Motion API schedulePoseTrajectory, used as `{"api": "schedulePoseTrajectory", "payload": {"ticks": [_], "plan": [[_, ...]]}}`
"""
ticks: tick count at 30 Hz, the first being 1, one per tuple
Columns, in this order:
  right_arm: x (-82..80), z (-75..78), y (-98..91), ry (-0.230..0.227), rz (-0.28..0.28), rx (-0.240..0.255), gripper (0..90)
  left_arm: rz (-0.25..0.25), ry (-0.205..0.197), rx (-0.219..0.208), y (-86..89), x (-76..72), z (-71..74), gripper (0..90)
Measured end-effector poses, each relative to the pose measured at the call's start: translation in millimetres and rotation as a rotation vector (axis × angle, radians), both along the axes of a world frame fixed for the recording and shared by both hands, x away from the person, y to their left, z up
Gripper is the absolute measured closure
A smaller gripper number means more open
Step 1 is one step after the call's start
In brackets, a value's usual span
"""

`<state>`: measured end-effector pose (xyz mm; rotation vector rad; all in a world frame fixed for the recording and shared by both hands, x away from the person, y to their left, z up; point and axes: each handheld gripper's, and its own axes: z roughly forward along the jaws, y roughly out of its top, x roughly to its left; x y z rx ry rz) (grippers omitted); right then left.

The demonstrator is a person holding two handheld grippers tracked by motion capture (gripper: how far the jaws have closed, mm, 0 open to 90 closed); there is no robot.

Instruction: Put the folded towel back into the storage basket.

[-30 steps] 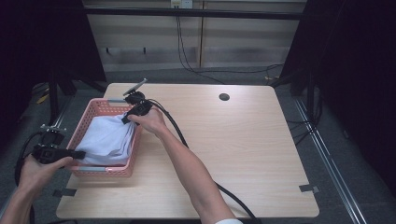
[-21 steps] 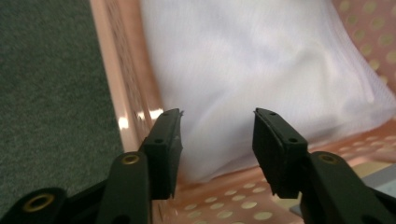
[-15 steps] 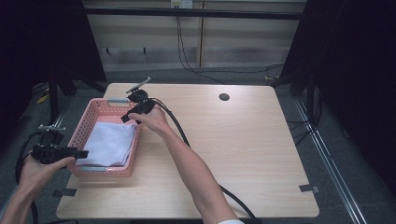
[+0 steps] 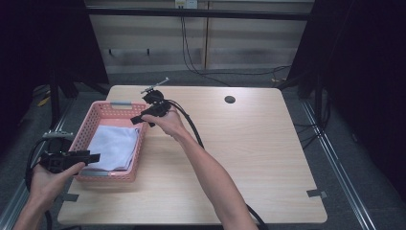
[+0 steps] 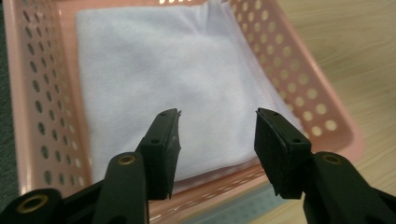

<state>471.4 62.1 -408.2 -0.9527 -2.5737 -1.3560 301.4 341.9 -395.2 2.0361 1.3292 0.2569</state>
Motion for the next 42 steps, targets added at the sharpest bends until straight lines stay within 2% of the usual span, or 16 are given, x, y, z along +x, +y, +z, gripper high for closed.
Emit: {"api": "schedulePoseTrajectory", "payload": {"ticks": [5,7,10,12,14,17,22,25,27,30,35,37,38,39,41,42], "plan": [[-13.7,0.8,-25.2,-0.024,0.0,0.008,39.3,-0.019,-0.038,-0.031,-22.4,-9.7,1.1,53.1],[-19.6,-0.2,-36.2,-0.029,0.001,0.01,38.6,-0.05,-0.045,-0.034,-34.5,-13.3,-0.3,52.8],[-28.6,0.7,-57.1,-0.044,-0.014,0.043,38.4,-0.068,-0.06,-0.071,-52.6,-19.0,-5.1,51.9],[-35.5,1.6,-72.1,-0.06,-0.024,0.058,38.4,-0.085,-0.069,-0.06,-64.2,-20.4,-7.6,51.2],[-43.1,1.3,-87.6,-0.07,-0.036,0.073,38.5,-0.092,-0.08,-0.087,-76.5,-22.0,-9.6,51.1],[-54.2,0.5,-111.0,-0.086,-0.053,0.076,38.8,-0.122,-0.091,-0.072,-96.5,-22.7,-10.9,51.1],[-74.0,-1.0,-145.8,-0.103,-0.07,0.086,39.2,-0.165,-0.11,-0.091,-123.1,-23.7,-13.6,49.8],[-85.4,-5.9,-162.5,-0.103,-0.076,0.08,39.6,-0.163,-0.113,-0.095,-136.3,-25.6,-18.6,48.9],[-94.3,-8.5,-173.7,-0.106,-0.088,0.094,39.6,-0.157,-0.118,-0.122,-142.7,-28.4,-22.2,46.2],[-108.7,-13.0,-191.0,-0.111,-0.102,0.1,39.9,-0.162,-0.112,-0.111,-151.8,-31.0,-29.0,47.0],[-138.4,-22.4,-221.6,-0.122,-0.131,0.059,39.4,-0.223,-0.125,-0.1,-167.8,-45.8,-41.7,40.0],[-149.3,-26.3,-235.2,-0.115,-0.16,0.054,38.6,-0.191,-0.144,-0.079,-174.0,-52.6,-51.8,37.7],[-155.0,-28.8,-242.4,-0.105,-0.17,0.066,38.6,-0.137,-0.171,-0.078,-176.0,-58.3,-57.7,36.7],[-161.4,-30.9,-248.6,-0.11,-0.178,0.061,38.3,-0.118,-0.196,-0.081,-176.5,-61.9,-60.7,36.3],[-173.9,-35.7,-260.0,-0.131,-0.202,0.042,36.6,-0.158,-0.149,-0.11,-178.7,-60.5,-61.6,35.0],[-178.9,-38.8,-265.0,-0.133,-0.208,0.028,36.1,-0.15,-0.16,-0.091,-180.4,-61.9,-62.5,33.7]]}}
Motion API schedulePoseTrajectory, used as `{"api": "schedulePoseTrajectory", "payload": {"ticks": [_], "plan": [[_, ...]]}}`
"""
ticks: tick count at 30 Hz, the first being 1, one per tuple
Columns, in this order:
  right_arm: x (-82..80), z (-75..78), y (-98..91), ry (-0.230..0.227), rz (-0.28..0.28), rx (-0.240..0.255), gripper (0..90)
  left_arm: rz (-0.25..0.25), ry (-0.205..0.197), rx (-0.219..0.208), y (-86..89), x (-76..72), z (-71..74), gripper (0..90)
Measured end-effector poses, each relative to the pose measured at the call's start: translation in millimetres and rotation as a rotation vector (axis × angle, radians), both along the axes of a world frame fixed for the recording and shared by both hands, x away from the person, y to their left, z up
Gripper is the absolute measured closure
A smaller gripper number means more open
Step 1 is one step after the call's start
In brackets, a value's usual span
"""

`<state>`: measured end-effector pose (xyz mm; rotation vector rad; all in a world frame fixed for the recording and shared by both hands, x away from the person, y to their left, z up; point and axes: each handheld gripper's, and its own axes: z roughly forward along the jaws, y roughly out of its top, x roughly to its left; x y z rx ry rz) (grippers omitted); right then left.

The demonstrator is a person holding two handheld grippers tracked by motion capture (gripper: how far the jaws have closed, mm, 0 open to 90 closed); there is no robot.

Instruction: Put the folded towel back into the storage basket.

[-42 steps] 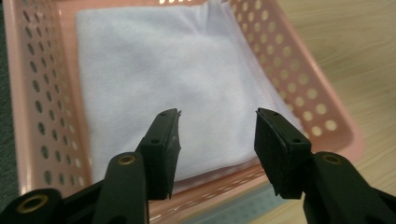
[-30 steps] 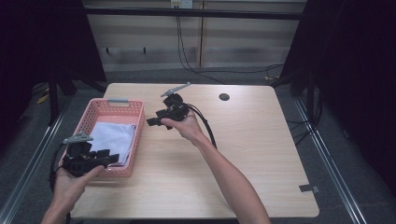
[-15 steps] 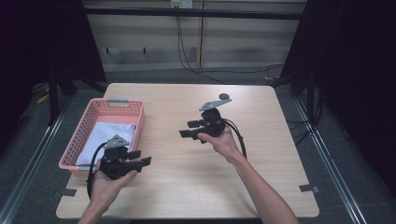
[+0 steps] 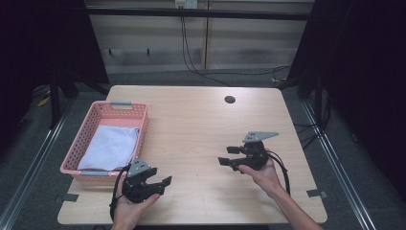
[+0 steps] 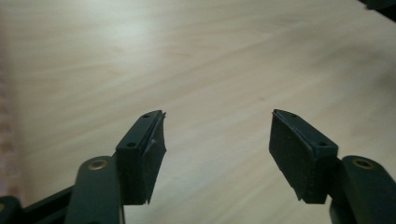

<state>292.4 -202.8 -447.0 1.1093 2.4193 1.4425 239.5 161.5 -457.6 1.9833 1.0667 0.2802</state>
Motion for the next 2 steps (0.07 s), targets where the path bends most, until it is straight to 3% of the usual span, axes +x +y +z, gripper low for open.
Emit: {"api": "schedulePoseTrajectory", "payload": {"ticks": [1,2], "plan": [[-4.9,-3.4,-4.6,0.006,-0.01,-0.009,34.6,0.001,-0.015,0.0,-1.8,-2.0,-2.1,33.3],[-10.2,-6.7,-9.1,0.001,-0.026,-0.017,33.8,-0.037,0.011,0.006,-3.2,-2.3,-5.1,32.7]]}}
